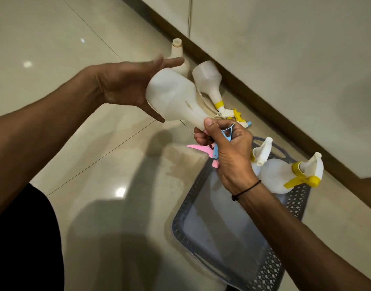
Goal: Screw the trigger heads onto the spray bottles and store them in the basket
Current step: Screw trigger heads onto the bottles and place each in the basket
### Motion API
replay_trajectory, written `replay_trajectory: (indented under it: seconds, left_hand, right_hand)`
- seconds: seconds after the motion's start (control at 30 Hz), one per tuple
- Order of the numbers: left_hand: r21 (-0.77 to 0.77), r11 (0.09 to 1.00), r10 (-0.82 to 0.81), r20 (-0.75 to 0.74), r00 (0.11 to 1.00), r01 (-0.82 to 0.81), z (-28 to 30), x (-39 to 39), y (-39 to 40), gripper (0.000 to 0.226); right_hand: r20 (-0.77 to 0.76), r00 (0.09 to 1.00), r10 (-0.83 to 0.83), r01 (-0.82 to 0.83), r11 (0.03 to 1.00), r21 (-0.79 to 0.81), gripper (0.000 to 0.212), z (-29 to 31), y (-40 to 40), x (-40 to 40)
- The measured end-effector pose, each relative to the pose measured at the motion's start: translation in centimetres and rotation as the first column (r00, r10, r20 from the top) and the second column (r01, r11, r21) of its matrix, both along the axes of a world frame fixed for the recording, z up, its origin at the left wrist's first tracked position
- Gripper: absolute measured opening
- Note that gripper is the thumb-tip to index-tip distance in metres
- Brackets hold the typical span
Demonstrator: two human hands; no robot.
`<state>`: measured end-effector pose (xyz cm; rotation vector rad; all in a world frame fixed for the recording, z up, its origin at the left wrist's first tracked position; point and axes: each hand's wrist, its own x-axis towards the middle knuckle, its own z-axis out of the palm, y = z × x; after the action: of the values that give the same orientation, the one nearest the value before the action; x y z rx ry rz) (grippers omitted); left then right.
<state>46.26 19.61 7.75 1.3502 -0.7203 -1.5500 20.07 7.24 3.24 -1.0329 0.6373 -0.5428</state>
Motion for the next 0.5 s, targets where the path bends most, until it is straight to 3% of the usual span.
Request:
replay_trajectory:
  seconds: [0.07, 0.13, 0.23, 0.33, 0.37, 0.43, 0.5]
  left_hand:
    - [0.185, 0.979, 0.051, 0.164, 0.985, -0.082, 0.5, -0.2, -0.6, 0.077]
    - [0.249, 0.966, -0.017, 0.300, 0.954, -0.061, 0.4, -0.3, -0.6, 0.075]
    - [0.055, 0.998, -0.029, 0.233, 0.972, 0.017, -0.1, 0.1, 0.2, 0.059]
    - [-0.141, 0.989, -0.033, 0.021, 0.999, 0.036, 0.2, 0.7, 0.8, 0.091]
    - [-0.090, 0.996, 0.006, -0.015, 1.000, -0.008, 0.0, 0.6, 0.5, 0.089]
    - [0.099, 0.993, 0.056, 0.046, 0.997, -0.061, 0.2, -0.1, -0.1, 0.090]
    - [0.177, 0.984, -0.021, 0.145, 0.989, -0.005, -0.1, -0.3, 0.0, 0.084]
  right_hand:
    - [0.016, 1.000, -0.010, 0.013, 0.983, -0.184, 0.023, 0.1, 0.0, 0.1]
    - [0.028, 1.000, 0.004, 0.005, 0.947, -0.321, 0.025, 0.1, -0.1, 0.0]
    - [0.011, 1.000, 0.016, -0.012, 0.962, -0.272, 0.026, -0.1, -0.3, -0.5]
    - [-0.001, 1.000, -0.002, 0.002, 0.994, -0.108, 0.019, -0.3, -0.6, -0.9]
    - [-0.005, 1.000, -0.011, 0.011, 0.992, -0.126, 0.017, -0.2, -0.7, -1.0]
    - [0.002, 1.000, -0.017, 0.017, 0.974, -0.225, 0.014, 0.1, -0.7, -0.9]
    - [0.009, 1.000, 0.000, 0.003, 0.951, -0.311, 0.015, 0.7, -0.4, -0.9]
